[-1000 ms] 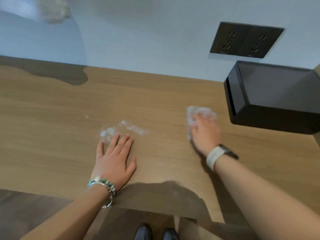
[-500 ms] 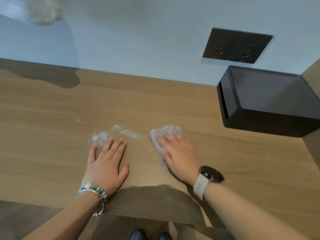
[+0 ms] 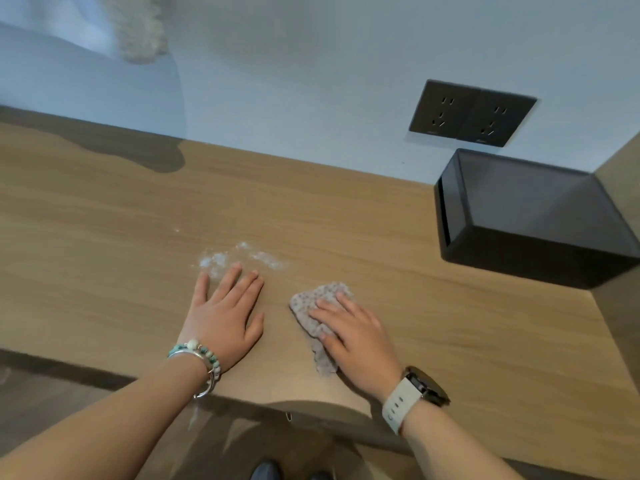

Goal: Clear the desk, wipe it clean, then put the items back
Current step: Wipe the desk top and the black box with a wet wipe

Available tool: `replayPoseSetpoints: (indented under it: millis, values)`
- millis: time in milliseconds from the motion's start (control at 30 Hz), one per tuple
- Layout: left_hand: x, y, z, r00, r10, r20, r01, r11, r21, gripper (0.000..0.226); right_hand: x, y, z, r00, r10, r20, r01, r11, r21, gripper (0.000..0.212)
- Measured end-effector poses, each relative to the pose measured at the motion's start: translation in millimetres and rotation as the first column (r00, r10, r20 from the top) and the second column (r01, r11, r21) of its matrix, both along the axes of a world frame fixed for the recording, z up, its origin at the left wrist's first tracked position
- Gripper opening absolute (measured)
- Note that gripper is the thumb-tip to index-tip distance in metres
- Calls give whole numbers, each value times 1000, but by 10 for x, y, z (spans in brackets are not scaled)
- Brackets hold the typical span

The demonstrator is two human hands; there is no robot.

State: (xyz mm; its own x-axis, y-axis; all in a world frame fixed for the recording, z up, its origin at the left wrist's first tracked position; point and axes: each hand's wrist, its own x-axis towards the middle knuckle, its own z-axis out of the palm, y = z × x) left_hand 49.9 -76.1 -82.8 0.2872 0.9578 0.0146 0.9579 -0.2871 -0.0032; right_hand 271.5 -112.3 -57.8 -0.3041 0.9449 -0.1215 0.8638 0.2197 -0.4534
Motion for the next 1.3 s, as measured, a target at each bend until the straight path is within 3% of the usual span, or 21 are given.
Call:
replayPoseSetpoints:
  millis: [100, 200, 267, 367, 467, 567, 600, 667, 767, 833, 900, 1000, 1067, 1167, 1300]
  values:
    - [31, -59, 63, 1000, -5, -25, 5, 1000, 26, 56, 628, 69, -18, 963, -268, -30, 268, 963, -20, 41]
    - [10, -80, 88, 999, 21, -41, -20, 999, 25, 58, 1335, -148, -40, 832, -554, 20, 553, 832, 32, 42]
    - [-21, -94, 93, 999, 41, -22, -40, 999, 20, 64, 1439, -267, -61, 761, -644, 75, 639, 765, 81, 43]
    - [-136, -157, 51, 997, 53, 55, -52, 998, -23, 85, 951, -363, -65, 806, -588, 71, 583, 808, 81, 45]
    - [-313, -173, 51, 992, 59, 108, -51, 996, -77, 93, 6, -499, -47, 944, -327, 51, 324, 945, 51, 46]
    - [-539, -197, 69, 994, 36, 99, -26, 994, -102, 95, -714, -615, 23, 992, -115, 54, 116, 993, -5, 48]
    - [-621, -201, 77, 993, 34, 110, -22, 993, -112, 94, -748, -621, 34, 990, -127, 56, 127, 992, -7, 47]
    - [-792, -180, 90, 991, 40, 127, -24, 992, -125, 90, -533, -649, 14, 942, -329, 64, 328, 944, 22, 46]
    - [-1005, -123, 128, 982, 98, 163, -78, 989, -127, 75, -64, -780, 15, 714, -679, 168, 682, 729, 49, 46]
    - [-1110, -89, 126, 976, 131, 174, -109, 985, -130, 64, -161, -807, 13, 634, -745, 207, 751, 657, 67, 47]
    - [-1181, -44, 119, 975, 148, 167, -124, 981, -147, 60, -629, -747, 18, 722, -667, 181, 675, 738, 28, 49]
    - [-1259, 52, 100, 978, 146, 147, -122, 980, -156, 60, -1433, -672, 53, 938, -325, 117, 330, 944, -29, 61]
    - [-1291, 110, 93, 983, 140, 121, -119, 980, -161, 61, -1504, -581, 20, 973, -213, 88, 216, 976, -27, 71]
    - [-1333, 228, 83, 992, 96, 79, -82, 983, -167, 67, -1056, -458, -65, 906, -399, 138, 371, 908, 194, 49]
    - [-1348, 349, 62, 998, 42, 41, -34, 985, -171, 93, -296, -270, -77, 681, -698, 219, 708, 705, 47, 49]
